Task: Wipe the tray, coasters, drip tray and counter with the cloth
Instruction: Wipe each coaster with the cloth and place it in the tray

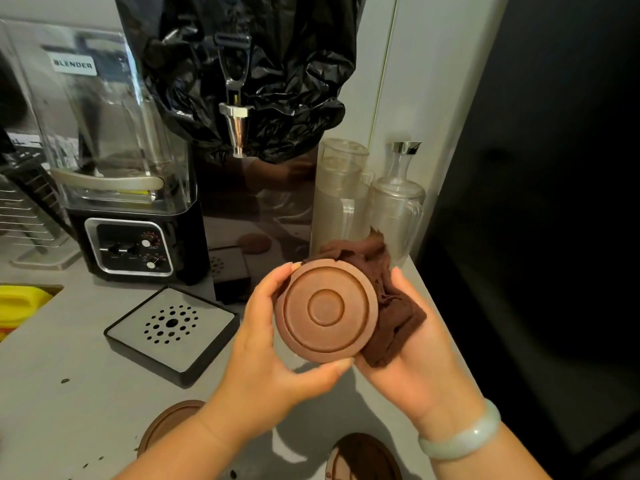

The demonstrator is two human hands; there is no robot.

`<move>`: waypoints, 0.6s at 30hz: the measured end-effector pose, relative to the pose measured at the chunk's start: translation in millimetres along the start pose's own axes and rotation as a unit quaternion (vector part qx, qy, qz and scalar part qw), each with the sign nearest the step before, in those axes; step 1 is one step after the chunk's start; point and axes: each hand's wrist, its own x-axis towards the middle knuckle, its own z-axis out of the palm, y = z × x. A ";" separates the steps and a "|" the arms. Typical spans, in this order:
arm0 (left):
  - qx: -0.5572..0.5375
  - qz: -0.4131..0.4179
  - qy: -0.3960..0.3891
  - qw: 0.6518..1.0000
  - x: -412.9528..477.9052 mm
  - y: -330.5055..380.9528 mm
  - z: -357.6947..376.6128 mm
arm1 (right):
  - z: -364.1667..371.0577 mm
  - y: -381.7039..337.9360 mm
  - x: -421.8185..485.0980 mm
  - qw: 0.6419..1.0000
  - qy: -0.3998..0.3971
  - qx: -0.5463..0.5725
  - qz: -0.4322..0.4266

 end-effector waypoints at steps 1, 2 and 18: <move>0.014 -0.001 -0.004 1.000 1.4 1.1 -0.7 | 1.8 2.0 -0.2 1.000 -0.009 0.010 0.022; 0.029 -0.002 -0.009 1.000 2.7 2.5 -1.1 | 2.4 5.0 -0.5 0.999 -0.018 0.012 0.047; 0.094 -0.020 -0.002 0.995 3.6 -2.9 5.2 | -40.1 20.8 -7.8 0.998 0.036 0.045 -0.027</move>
